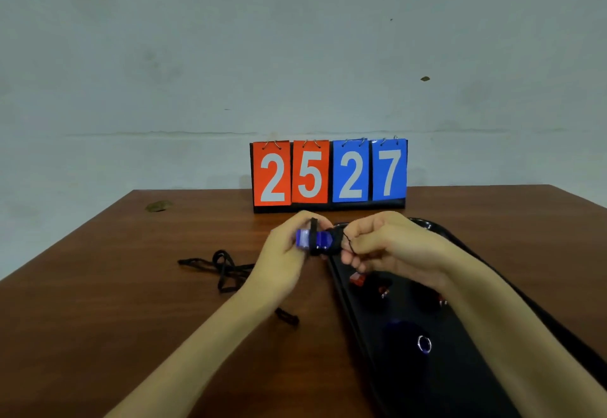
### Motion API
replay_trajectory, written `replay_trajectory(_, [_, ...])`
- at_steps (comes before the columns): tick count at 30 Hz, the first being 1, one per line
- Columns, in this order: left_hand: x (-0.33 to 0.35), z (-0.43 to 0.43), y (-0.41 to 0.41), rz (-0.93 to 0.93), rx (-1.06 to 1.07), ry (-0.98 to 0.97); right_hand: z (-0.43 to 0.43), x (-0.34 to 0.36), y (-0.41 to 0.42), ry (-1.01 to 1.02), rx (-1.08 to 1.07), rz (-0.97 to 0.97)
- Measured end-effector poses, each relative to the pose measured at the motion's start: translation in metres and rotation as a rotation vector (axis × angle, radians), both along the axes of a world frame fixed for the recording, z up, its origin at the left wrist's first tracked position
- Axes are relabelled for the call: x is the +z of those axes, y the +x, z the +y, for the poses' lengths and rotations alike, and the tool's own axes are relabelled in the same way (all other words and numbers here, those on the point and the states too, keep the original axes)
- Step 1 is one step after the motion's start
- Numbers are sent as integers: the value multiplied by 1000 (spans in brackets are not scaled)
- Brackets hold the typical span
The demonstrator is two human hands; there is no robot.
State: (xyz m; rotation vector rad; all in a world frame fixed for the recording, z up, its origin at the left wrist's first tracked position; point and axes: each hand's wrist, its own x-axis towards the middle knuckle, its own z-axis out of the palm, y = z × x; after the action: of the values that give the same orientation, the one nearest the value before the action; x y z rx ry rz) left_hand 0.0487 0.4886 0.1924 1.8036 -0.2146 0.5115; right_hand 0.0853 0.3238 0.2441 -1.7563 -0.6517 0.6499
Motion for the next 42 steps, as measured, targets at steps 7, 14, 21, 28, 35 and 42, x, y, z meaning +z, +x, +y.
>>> replay_trajectory(7, [-1,13,1,-12,80,123,2,-1,-5,-134,142,14])
replay_trajectory(14, [7,31,-13,-394,510,-40,9,-13,9,-188,-476,-411])
replay_trajectory(21, [-8,22,-3,-341,541,174,10,-10,6,90,-407,-363])
replay_trajectory(28, [5,15,-1,166,-170,-381,9,-8,1,50,-101,-168])
replay_trajectory(35, [2,8,-7,301,-346,-363,3,-7,6,195,-33,88])
replay_trajectory(42, [-2,7,-6,209,-135,-80,7,-14,13,363,-193,205])
